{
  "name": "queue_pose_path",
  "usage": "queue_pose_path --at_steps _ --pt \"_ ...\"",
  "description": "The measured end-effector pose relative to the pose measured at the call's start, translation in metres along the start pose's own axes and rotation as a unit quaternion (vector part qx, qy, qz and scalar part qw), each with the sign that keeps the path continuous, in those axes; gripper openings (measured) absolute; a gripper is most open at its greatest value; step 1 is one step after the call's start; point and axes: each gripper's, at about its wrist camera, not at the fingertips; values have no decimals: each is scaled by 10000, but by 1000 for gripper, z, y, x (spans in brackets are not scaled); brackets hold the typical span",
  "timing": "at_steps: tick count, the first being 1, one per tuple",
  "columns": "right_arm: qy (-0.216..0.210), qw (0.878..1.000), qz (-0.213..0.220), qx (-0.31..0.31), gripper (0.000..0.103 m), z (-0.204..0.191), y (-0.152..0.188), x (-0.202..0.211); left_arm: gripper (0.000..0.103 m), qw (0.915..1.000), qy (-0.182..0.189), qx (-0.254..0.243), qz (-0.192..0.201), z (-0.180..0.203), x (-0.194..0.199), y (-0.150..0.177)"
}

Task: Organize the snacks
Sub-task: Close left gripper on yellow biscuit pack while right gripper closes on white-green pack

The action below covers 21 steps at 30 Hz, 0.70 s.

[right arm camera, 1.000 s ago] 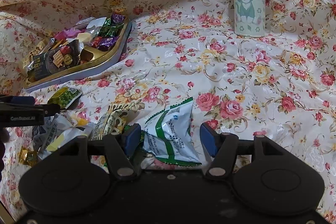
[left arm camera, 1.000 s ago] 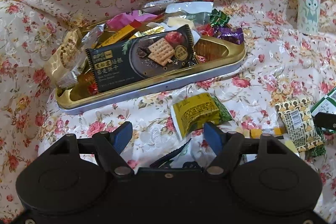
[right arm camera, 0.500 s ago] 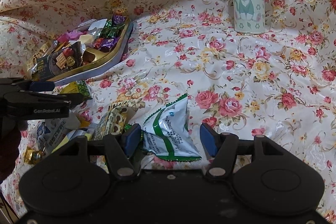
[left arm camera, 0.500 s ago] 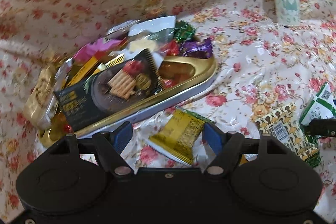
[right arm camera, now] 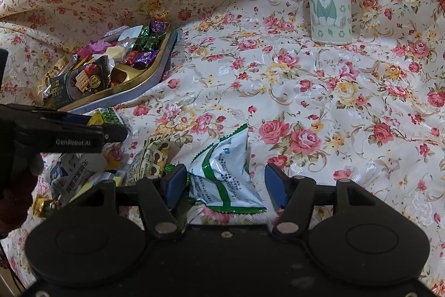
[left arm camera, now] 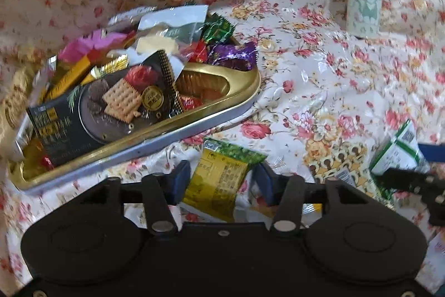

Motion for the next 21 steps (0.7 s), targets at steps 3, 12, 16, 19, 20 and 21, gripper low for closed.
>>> queue_pose_path --at_steps 3,12,16,19,20,21 --pt "41 10000 -5 46 63 -2 1 0 47 9995 31 321 -51 -7 2 -1" --pt "53 9997 -17 -249 41 13 6 11 43 9978 -90 655 50 -12 21 6" --pt "44 9985 95 -546 41 26 10 24 44 9958 -109 876 229 -15 44 6" --pt "47 9975 168 -688 41 34 11 33 44 9940 -173 1014 375 -17 62 7" --pt "58 9972 212 -716 41 35 11 36 44 9934 -191 1052 408 -18 67 8" --pt "68 9970 252 -729 41 36 11 39 44 9928 -188 1098 443 -18 73 9"
Point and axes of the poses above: each gripper's, at about its wrist camera, not at the fingertips, and x roughly against the way its jaws point, z to its right, y to its underside, and after that the axes turned 8 degrees about x, right-handed
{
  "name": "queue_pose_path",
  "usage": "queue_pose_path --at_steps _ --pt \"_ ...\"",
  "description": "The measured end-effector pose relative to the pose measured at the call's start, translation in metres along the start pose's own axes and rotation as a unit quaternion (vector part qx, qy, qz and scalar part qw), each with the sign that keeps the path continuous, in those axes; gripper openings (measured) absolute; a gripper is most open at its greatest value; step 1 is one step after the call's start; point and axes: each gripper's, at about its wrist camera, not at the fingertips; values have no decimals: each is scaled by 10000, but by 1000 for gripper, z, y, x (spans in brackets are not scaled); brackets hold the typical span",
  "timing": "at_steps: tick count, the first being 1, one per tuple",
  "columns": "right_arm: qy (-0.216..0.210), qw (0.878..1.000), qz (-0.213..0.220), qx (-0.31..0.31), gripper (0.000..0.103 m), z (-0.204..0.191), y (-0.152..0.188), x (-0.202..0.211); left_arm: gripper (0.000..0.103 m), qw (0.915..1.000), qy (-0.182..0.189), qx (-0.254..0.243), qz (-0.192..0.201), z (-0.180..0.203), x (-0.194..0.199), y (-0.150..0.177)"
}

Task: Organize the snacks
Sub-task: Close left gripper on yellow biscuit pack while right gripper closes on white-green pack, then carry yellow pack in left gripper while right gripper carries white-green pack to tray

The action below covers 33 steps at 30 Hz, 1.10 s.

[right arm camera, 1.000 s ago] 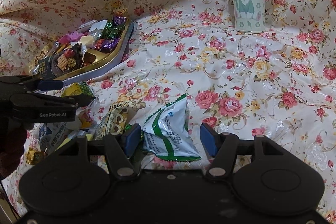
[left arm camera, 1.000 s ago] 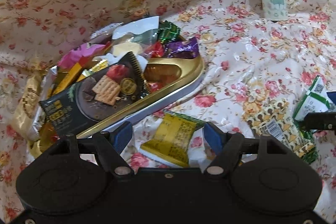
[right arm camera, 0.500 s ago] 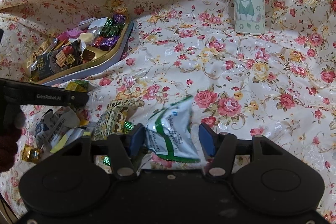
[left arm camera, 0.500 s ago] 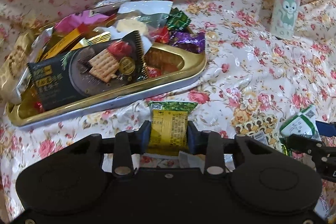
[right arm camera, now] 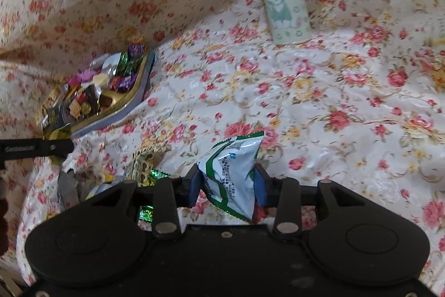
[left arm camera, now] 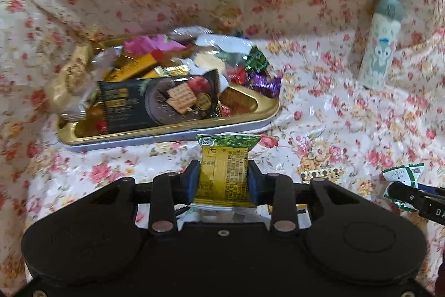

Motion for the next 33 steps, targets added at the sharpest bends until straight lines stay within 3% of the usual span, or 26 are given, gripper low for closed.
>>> queue_pose_path --at_steps 9,15,23,33 --pt "-42 9999 92 -38 41 -3 3 16 43 9990 -32 274 360 -7 41 -1" --pt "-134 9999 90 44 41 -11 6 23 44 9991 -173 338 202 -7 47 3" --pt "-253 9995 98 153 41 -19 12 38 43 9982 -75 571 -137 -7 67 34" --pt "-411 9985 204 292 41 -29 35 81 43 9969 -306 714 -82 -2 114 84"
Point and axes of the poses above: each gripper's, at about its wrist camera, not at the fingertips, and x roughly against the way its jaws point, z to its right, y to its underside, and after that the axes turned 8 degrees about x, right-handed
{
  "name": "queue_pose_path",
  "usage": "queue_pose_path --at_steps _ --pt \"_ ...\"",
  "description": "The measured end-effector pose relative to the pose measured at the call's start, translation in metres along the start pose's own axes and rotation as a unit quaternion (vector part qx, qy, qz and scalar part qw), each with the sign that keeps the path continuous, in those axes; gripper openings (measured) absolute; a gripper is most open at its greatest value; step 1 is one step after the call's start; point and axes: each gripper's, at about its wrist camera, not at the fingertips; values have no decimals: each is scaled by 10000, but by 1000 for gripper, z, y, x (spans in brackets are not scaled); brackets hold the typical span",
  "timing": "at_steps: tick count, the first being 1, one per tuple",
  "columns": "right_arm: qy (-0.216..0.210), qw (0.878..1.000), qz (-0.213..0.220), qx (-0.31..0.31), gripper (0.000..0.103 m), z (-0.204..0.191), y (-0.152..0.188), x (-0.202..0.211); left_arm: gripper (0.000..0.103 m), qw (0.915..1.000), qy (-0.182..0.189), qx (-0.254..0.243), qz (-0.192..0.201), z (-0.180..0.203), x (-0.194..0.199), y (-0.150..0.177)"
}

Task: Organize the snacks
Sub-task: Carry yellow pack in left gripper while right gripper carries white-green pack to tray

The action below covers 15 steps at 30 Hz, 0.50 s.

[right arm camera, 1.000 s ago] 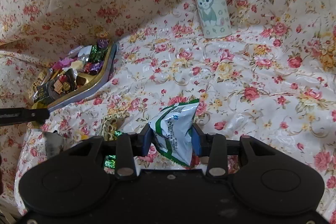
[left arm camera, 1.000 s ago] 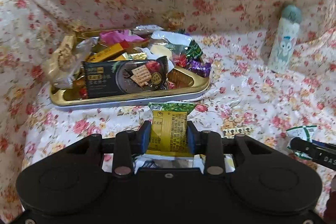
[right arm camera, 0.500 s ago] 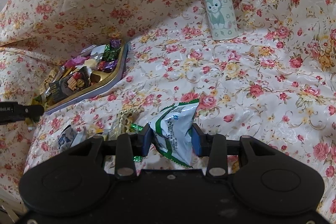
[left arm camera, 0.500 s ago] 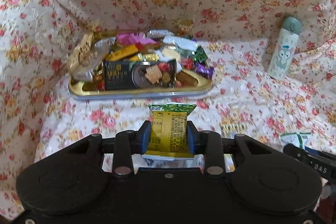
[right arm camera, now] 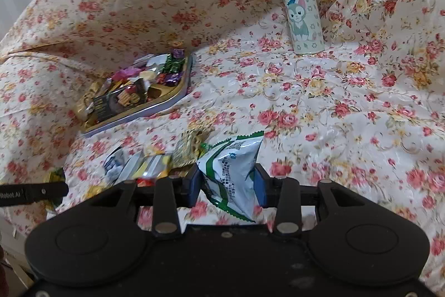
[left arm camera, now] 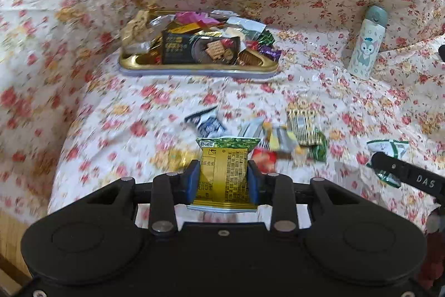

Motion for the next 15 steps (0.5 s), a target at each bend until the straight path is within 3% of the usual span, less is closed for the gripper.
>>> queue_pose_path --at_steps 15 --pt "-362 9984 -70 430 41 -27 76 97 44 9992 -376 44 -134 -6 54 98"
Point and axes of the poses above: each gripper's, at about its wrist camera, not at the fingertips, and x roughly against the way its jaws point, z to its right, y to its underside, and after that the axes turned 8 degrees about x, right-handed
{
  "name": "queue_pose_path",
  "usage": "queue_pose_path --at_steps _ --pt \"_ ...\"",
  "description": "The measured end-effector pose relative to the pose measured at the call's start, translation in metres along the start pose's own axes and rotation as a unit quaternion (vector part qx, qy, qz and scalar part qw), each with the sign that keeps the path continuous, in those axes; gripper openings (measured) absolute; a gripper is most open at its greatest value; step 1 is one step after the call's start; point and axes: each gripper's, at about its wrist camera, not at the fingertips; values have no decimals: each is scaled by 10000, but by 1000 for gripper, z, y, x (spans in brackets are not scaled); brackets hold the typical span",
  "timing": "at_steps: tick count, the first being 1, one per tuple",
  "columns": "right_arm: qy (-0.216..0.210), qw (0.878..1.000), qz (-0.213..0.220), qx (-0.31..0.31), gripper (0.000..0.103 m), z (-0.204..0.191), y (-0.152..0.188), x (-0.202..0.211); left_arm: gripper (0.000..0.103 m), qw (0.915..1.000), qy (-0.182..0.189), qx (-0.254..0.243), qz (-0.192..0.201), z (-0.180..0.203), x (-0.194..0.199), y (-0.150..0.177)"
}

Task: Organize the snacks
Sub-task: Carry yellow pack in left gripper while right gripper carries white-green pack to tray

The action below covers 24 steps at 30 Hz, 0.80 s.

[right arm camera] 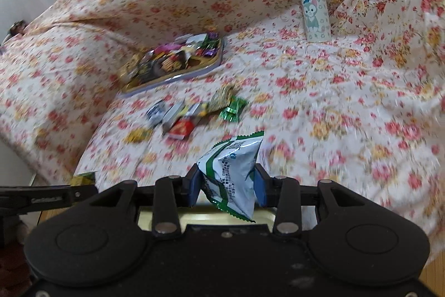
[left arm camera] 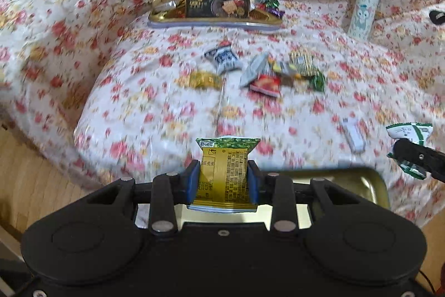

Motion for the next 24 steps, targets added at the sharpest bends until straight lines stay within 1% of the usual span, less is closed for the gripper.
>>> queue_pose_path --at_steps 8,13,16,21,24 --pt "-108 9998 15 191 41 -16 43 43 44 10000 24 6 -31 0 20 47" --pt "-222 9994 -38 257 41 -23 65 61 44 9999 44 65 -105 1 25 70" --pt "-280 9992 -191 217 41 -23 75 63 44 9996 29 139 -227 -1 21 82" --pt "-212 9986 -467 145 41 -19 85 55 44 9975 -12 276 -656 -6 3 95" --pt "-254 9975 -653 123 41 -17 90 50 44 9970 -70 267 -723 -8 -1 100"
Point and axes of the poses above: each gripper's, at about its wrist camera, not at the fingertips, and x roughly against the way its jaws point, z to its right, y to its underside, and after that the axes turned 8 degrees about x, right-handed
